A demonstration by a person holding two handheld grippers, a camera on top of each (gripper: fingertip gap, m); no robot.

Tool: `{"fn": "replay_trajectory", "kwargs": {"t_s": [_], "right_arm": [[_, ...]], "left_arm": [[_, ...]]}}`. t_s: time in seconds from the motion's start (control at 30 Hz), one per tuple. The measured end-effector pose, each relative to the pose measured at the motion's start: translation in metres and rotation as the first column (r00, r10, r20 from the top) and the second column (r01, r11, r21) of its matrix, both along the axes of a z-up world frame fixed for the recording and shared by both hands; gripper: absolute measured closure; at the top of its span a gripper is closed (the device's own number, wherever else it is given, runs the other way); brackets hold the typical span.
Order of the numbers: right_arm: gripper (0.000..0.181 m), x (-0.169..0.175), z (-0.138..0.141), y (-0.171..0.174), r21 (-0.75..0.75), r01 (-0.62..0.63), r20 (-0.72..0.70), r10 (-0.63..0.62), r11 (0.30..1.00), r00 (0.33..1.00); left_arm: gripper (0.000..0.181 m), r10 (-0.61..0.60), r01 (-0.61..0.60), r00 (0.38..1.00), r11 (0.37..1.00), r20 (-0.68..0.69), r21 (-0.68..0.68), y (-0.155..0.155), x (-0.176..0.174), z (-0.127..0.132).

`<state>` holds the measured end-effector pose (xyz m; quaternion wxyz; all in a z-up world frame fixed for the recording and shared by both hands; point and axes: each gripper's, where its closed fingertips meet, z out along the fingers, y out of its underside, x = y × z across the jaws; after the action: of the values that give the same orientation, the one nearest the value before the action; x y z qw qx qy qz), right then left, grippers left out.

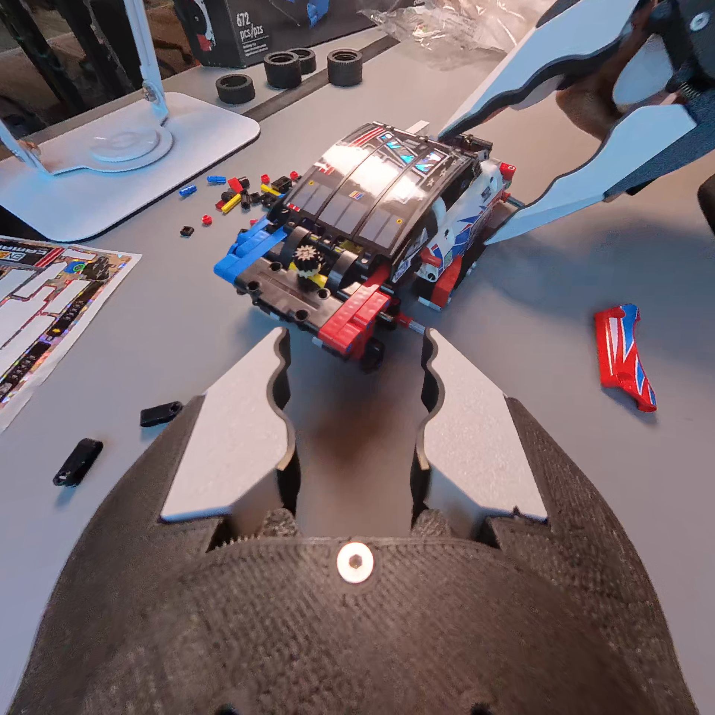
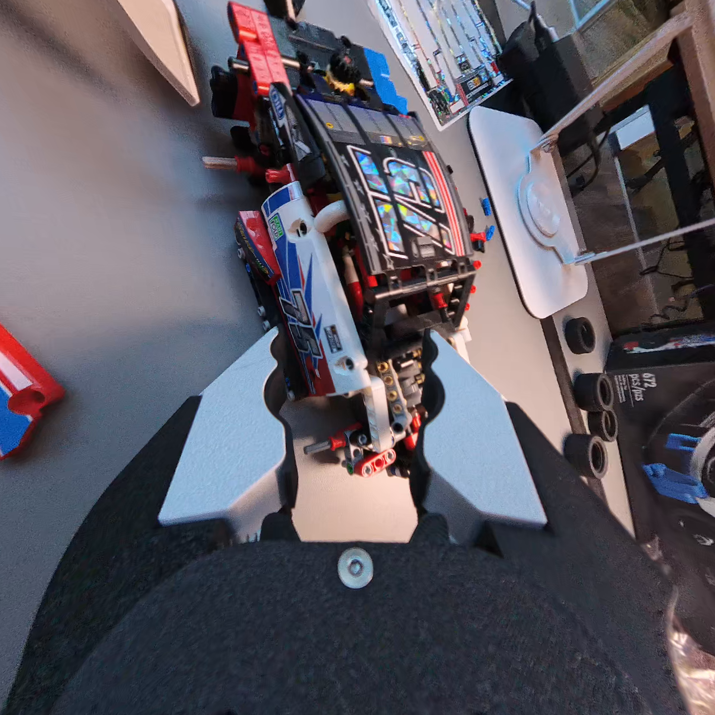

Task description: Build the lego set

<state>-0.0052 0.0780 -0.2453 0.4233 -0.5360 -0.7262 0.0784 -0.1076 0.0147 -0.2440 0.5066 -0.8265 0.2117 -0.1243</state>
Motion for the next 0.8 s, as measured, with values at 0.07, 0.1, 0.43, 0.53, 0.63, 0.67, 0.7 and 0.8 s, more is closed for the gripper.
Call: {"fn": "replay_trajectory", "kwargs": {"t_s": [0.07, 0.1, 0.43, 0.53, 0.63, 0.67, 0.7, 0.8], "right_arm": [[0.116, -0.006, -0.003, 0.003, 0.069, 0.004, 0.015, -0.005, 0.998, 1.000], [0.116, -0.006, -0.003, 0.003, 0.082, -0.002, 0.031, -0.001, 0.997, 1.000], [0.126, 0.031, 0.001, 0.006, 0.019, -0.207, 0.128, 0.203, 0.978, 0.971], [0.135, 0.037, 0.005, 0.005, -0.019, -0.209, 0.081, 0.210, 0.978, 0.974], [0.139, 0.041, 0.005, 0.003, 0.001, -0.230, 0.046, 0.230, 0.973, 0.972], [0.140, 0.042, 0.005, 0.003, 0.003, -0.227, 0.040, 0.227, 0.974, 0.973], [0.139, 0.043, 0.007, 0.002, -0.001, -0.222, 0.028, 0.222, 0.975, 0.975], [0.136, 0.047, 0.015, -0.006, 0.014, -0.212, 0.009, 0.212, 0.977, 0.977]], "left_arm": [[0.116, 0.010, -0.009, 0.999, 1.000, -0.037, 0.010, 0.000, 0.003, -0.001], [0.115, 0.010, -0.009, 0.998, 1.000, -0.060, 0.016, -0.001, 0.004, -0.002], [0.137, -0.176, 0.179, 0.982, 0.982, -0.067, 0.052, -0.034, 0.036, 0.003], [0.131, -0.160, 0.166, 0.983, 0.984, -0.090, 0.068, -0.033, 0.030, 0.005], [0.114, -0.156, 0.168, 0.981, 0.981, -0.118, 0.097, -0.027, 0.025, 0.005], [0.106, -0.157, 0.173, 0.977, 0.979, -0.143, 0.103, -0.022, 0.023, 0.005], [0.100, -0.157, 0.178, 0.972, 0.978, -0.175, 0.107, -0.017, 0.021, 0.005], [0.095, -0.179, 0.221, 0.937, 0.969, -0.299, 0.112, -0.003, 0.019, 0.002]]}}
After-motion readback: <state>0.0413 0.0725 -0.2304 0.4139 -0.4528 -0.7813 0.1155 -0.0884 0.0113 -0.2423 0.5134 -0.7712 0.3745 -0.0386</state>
